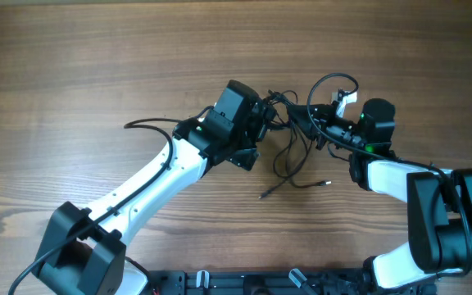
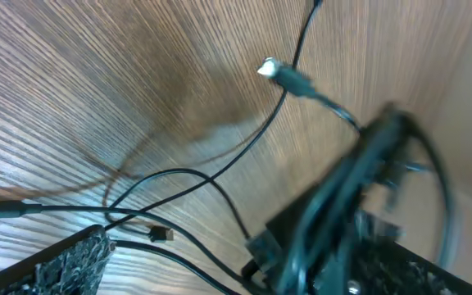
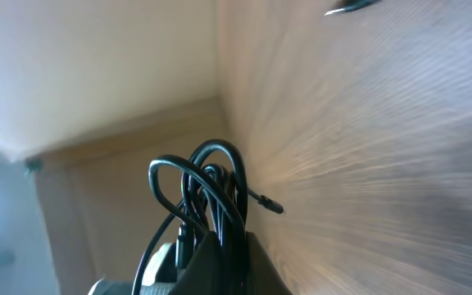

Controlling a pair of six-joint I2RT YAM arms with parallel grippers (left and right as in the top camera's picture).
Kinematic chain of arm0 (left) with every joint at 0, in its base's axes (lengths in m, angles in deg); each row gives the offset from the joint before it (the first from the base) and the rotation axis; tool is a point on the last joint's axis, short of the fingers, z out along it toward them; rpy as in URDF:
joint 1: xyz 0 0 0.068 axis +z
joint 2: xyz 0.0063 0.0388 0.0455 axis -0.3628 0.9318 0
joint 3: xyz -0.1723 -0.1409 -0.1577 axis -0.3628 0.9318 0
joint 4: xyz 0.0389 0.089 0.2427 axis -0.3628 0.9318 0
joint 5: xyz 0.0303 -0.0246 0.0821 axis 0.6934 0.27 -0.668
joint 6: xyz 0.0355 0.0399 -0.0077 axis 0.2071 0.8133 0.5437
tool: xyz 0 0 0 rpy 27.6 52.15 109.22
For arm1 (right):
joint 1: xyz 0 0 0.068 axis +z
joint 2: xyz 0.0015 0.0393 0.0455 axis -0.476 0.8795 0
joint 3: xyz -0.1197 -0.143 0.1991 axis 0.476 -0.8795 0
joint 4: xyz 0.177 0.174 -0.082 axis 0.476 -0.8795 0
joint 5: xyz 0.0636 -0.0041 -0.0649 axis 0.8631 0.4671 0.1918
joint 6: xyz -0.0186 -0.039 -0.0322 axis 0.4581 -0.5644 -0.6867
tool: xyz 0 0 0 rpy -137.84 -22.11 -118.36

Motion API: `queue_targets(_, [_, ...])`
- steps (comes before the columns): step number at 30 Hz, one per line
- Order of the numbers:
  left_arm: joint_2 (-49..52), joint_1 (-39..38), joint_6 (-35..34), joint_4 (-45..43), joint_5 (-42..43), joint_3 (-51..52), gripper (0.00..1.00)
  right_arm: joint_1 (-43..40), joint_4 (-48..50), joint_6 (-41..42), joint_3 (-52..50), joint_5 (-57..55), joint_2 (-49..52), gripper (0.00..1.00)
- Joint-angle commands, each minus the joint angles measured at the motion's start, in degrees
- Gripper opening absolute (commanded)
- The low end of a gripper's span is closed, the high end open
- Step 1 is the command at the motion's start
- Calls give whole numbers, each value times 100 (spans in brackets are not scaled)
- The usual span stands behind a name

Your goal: Untangle cables

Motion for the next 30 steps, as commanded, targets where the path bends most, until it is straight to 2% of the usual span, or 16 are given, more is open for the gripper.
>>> queue_targets(1, [24, 146, -269, 192, -310, -57, 98, -2, -518, -120, 17, -540, 52, 4])
queue_targets(3, [-28, 262, -267, 382, -310, -57, 98, -2, -608, -177, 17, -603, 52, 4])
queue_targets(8, [-57, 146, -269, -127, -262, -57, 96, -2, -573, -291, 17, -730, 52, 4])
queue_targets(11, [-46, -107, -271, -673, -269, -57, 87, 31, -573, -293, 17, -732, 52, 4])
queue_targets(12, [-42, -181, -302, -767, -273, -57, 82, 50, -573, -291, 17, -730, 52, 4])
queue_targets(13, [-35, -243, -382, -780, -295, -57, 73, 68, -575, -293, 17, -728, 52, 4])
queue_targets(18, [57, -446, -509, -743, -450, -57, 72, 87, -573, -282, 17, -723, 52, 4])
queue_targets(24, [444, -586, -511, -802, -778, -57, 52, 87, -573, -269, 17, -616, 52, 4])
queue_targets(30, [560, -590, -507, -901, -997, -57, 52, 87, -573, -271, 17, -483, 52, 4])
